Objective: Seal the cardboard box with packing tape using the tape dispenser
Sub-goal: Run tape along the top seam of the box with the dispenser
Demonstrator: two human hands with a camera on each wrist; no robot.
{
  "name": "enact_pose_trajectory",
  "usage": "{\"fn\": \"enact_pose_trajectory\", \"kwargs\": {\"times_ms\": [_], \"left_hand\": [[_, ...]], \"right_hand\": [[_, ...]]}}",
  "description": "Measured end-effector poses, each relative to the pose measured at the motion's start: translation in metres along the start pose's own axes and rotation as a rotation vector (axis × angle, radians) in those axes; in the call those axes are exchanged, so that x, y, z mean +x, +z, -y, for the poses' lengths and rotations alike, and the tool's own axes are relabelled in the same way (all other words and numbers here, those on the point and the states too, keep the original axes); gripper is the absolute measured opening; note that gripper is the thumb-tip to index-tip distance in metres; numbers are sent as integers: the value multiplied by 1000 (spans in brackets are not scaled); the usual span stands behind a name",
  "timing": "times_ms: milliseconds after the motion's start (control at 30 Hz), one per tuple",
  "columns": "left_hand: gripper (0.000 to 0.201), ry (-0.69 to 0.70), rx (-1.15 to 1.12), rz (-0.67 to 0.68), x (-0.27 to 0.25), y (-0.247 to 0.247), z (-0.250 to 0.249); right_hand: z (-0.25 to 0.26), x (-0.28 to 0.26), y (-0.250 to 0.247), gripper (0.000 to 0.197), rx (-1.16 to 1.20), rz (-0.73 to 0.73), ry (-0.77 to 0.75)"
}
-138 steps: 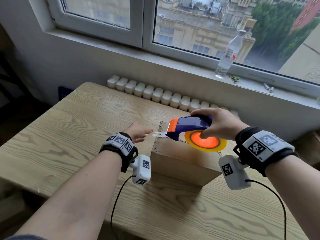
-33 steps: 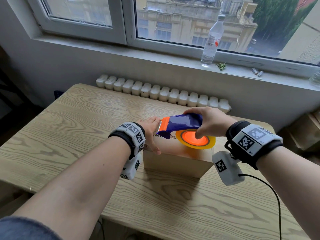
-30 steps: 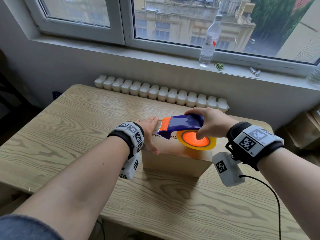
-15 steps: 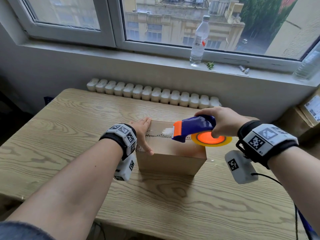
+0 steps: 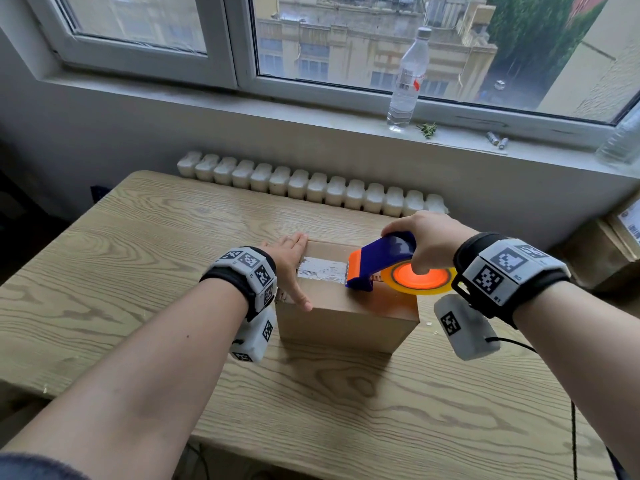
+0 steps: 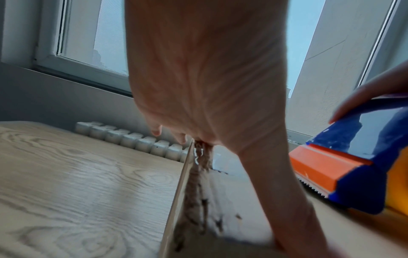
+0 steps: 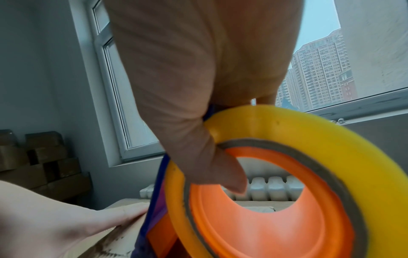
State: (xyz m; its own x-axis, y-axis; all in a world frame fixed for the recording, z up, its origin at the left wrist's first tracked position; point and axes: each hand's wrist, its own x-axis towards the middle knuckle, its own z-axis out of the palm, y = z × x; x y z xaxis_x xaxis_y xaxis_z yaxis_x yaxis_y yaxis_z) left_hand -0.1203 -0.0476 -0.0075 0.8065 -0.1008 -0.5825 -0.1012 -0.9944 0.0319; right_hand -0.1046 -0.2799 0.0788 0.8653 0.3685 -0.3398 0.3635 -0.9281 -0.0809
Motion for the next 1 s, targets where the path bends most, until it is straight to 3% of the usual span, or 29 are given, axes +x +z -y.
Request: {"fn": "enact_pose_trajectory", "kwargs": {"times_ms": [200,367,467,600,1000], "left_hand": [[138,103,19,-70,9,17,-29],[116,201,-12,-158,12,31,-54],[105,126,-117,-225,16,30,-41],[111,-13,-162,-213,23,26,-27],[63,40,-210,-269,28,29,-22]], "right_hand": [[-1,0,1,75,15,-14,0],[-2,0,2,75,32,-30,-1],[-3,1,3,73,49,-43,1],[-5,3,4,71,69,-63,-1],[-6,4,3,71,84,-61,-3]]}}
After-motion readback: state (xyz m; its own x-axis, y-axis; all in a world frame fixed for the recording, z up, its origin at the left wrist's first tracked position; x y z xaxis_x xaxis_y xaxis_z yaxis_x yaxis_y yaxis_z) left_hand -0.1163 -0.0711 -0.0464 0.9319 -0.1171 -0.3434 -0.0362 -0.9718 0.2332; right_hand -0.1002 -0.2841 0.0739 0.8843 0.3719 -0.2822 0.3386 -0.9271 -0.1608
